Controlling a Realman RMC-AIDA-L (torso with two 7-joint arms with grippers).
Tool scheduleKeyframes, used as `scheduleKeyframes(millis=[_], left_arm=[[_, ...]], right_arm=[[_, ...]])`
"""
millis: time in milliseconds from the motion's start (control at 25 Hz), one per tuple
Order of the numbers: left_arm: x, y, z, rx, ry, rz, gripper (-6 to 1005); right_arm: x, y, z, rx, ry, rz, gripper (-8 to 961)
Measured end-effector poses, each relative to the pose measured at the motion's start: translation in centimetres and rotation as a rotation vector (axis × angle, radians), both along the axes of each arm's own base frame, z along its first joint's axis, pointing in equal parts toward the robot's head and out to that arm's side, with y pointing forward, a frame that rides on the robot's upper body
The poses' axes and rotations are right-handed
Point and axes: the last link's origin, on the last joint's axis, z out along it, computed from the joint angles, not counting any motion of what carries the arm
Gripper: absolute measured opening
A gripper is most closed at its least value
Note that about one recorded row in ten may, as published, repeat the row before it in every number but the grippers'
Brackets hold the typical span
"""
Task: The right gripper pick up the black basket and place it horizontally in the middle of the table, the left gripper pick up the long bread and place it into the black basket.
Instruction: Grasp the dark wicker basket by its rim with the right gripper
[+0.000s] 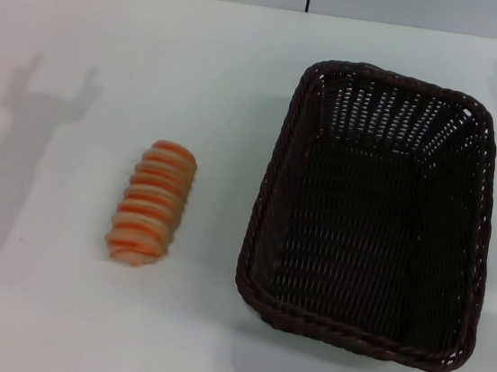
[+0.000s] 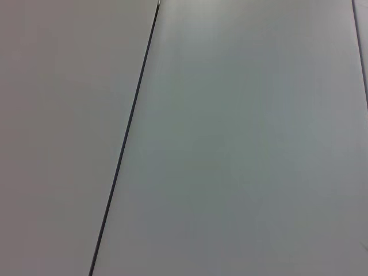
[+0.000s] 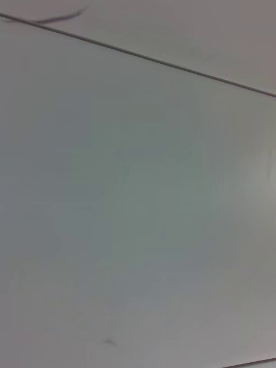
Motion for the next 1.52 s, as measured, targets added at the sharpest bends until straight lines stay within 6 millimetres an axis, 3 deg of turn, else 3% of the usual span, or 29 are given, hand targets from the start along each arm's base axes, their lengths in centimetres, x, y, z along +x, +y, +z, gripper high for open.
scheduleKeyframes(millis=[320, 600, 920, 1160, 1520], left_arm=[[0.0, 0.2, -0.2, -0.012, 0.002, 0.005, 868], [-0.1, 0.3, -0.7, -0.043, 0.012, 0.017, 868], [-0.4, -0.1, -0.9, -0.054, 0.014, 0.024, 868], [-0.4, -0.1, -0.9, -0.059, 0.017, 0.023, 867], [-0.2, 0.2, -0.8, -0.057, 0.019, 0.014, 867]], right_arm=[[-0.2, 1.4, 0.0, -0.031, 0.02, -0.062, 752], [-1.1, 3.0, 1.0, -0.038, -0.1, -0.233, 752], [-1.5, 4.1, 2.2, -0.197, -0.123, -0.376, 752], [-1.8, 3.8, 3.3, -0.309, -0.145, -0.449, 752], [-2.7, 2.0, 6.8, -0.513, -0.087, -0.571, 751]])
